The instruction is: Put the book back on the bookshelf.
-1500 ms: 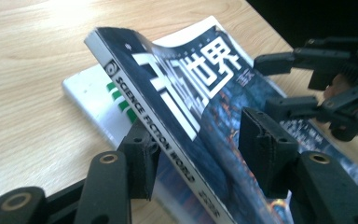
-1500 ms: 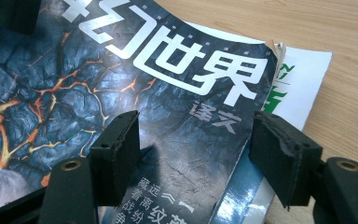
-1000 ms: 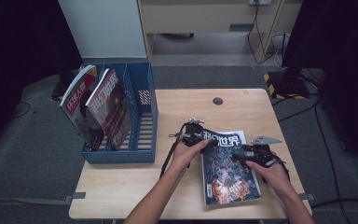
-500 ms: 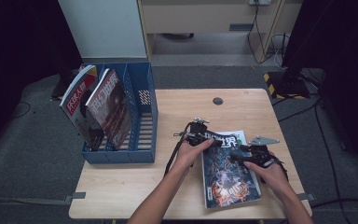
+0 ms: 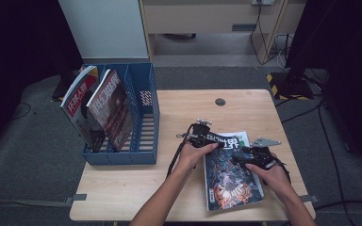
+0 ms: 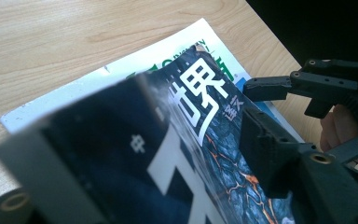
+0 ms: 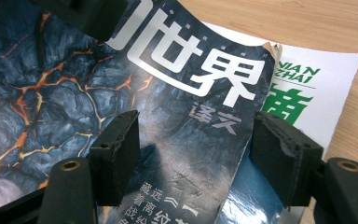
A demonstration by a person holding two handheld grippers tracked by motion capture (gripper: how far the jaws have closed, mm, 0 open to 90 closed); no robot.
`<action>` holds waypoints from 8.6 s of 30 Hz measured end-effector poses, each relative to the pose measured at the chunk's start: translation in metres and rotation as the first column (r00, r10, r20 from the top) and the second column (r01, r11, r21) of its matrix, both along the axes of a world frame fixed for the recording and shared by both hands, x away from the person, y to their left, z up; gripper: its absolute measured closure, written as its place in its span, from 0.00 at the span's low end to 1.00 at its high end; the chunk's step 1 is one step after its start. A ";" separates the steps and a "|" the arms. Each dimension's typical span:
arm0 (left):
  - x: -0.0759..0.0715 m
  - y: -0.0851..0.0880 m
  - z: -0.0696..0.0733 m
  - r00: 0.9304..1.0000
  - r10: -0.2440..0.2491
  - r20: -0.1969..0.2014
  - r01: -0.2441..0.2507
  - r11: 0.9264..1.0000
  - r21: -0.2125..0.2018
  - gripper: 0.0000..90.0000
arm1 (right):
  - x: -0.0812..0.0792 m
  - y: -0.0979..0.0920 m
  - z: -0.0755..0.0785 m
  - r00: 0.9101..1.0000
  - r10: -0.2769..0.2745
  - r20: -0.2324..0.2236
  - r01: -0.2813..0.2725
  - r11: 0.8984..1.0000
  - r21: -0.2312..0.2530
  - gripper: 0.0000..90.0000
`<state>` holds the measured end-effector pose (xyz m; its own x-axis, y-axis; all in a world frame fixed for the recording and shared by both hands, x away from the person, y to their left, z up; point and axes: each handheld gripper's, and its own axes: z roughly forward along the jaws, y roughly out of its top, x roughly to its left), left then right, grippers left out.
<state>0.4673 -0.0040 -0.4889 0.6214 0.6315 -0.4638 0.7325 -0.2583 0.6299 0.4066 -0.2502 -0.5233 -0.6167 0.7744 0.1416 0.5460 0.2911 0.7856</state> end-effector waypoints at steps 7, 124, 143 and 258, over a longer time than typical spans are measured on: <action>0.000 0.004 0.008 1.000 0.018 0.010 -0.018 0.999 -0.040 0.80 | 0.002 0.000 -0.002 1.000 0.000 -0.009 0.001 0.999 0.038 0.25; -0.028 0.109 0.175 0.958 0.072 0.276 -0.066 0.997 -0.032 0.91 | 0.006 -0.059 0.001 0.955 -0.289 0.068 0.294 0.952 -0.082 0.20; -0.038 0.130 0.199 0.941 0.124 0.315 -0.110 0.992 -0.060 0.91 | 0.007 -0.064 -0.009 0.949 -0.311 0.058 0.316 0.936 -0.155 0.19; -0.045 0.322 0.247 0.738 0.542 0.401 -0.571 0.819 -0.057 0.91 | 0.007 -0.066 -0.015 0.943 -0.333 0.007 0.329 0.929 -0.168 0.15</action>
